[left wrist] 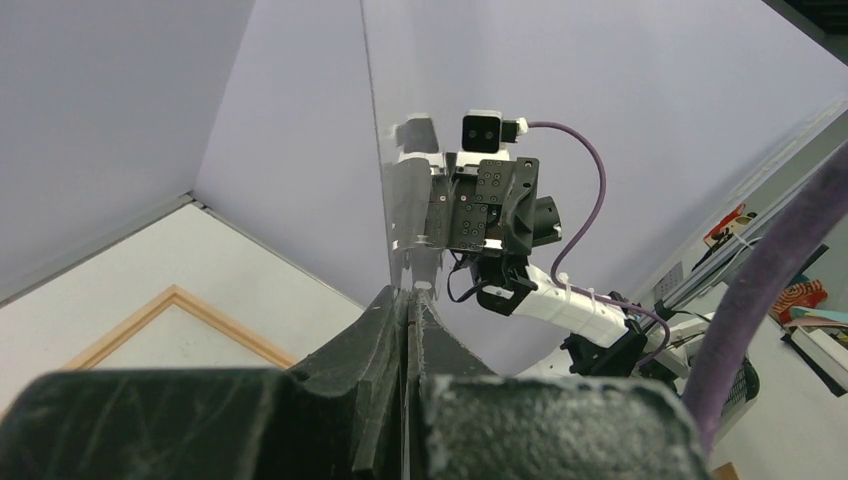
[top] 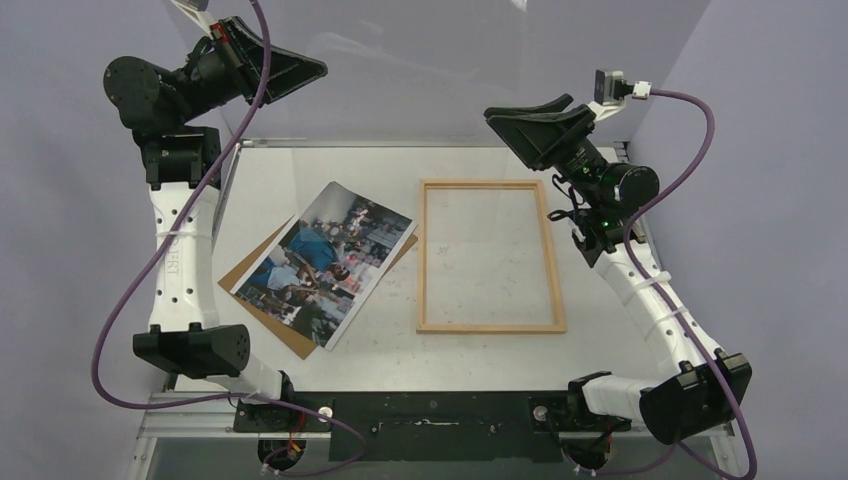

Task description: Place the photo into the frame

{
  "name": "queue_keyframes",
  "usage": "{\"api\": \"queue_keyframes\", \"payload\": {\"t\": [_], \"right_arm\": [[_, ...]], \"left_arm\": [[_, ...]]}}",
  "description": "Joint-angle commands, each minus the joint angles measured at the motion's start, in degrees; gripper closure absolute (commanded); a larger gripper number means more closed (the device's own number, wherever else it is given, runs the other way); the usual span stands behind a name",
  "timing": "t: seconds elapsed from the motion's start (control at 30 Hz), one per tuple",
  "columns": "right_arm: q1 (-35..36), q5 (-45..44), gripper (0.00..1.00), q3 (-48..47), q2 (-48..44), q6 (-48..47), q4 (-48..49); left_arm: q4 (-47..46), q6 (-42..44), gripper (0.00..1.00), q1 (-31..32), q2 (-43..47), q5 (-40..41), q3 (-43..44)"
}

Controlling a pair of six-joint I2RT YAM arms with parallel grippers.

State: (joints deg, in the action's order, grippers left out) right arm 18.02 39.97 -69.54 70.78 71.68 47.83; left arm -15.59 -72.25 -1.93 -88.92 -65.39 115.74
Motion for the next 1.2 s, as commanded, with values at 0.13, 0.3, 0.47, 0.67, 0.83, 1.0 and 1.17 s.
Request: {"api": "queue_keyframes", "payload": {"t": [0.13, 0.3, 0.47, 0.67, 0.83, 1.0, 1.17], "right_arm": [[-0.12, 4.35, 0.61, -5.05, -1.44, -3.22, -7.6], [-0.22, 4.74, 0.9, -6.72, -1.09, -6.77, -16.45], [-1.03, 2.73, 1.0, -7.24, -1.16, -13.18, -31.48], [-3.34, 0.69, 1.0, -7.32, 1.08, -16.29, -49.63], [-3.74, -0.94, 1.0, -4.63, 5.26, -15.26, -56.42], [-4.22, -1.6, 1.0, -3.03, 11.79, -11.4, -54.44], [-4.64, -1.08, 1.0, -6.23, 17.15, -9.89, -55.89]], "left_arm": [[-5.15, -1.47, 1.0, -0.26, -0.07, 0.52, -1.09], [-4.3, -0.79, 1.0, -0.45, 0.03, 0.35, -2.94], [-0.55, 2.93, 0.55, -1.56, 1.29, 1.18, -9.21], [10.43, 12.8, 0.29, -5.95, 3.76, 5.26, -21.44], [28.21, 26.69, 0.26, -7.29, 1.86, 12.57, -27.59], [29.7, 28.46, 0.26, -7.06, -2.17, 15.0, -34.54], [27.61, 28.52, 0.26, -5.03, -6.47, 15.45, -37.89]]}}
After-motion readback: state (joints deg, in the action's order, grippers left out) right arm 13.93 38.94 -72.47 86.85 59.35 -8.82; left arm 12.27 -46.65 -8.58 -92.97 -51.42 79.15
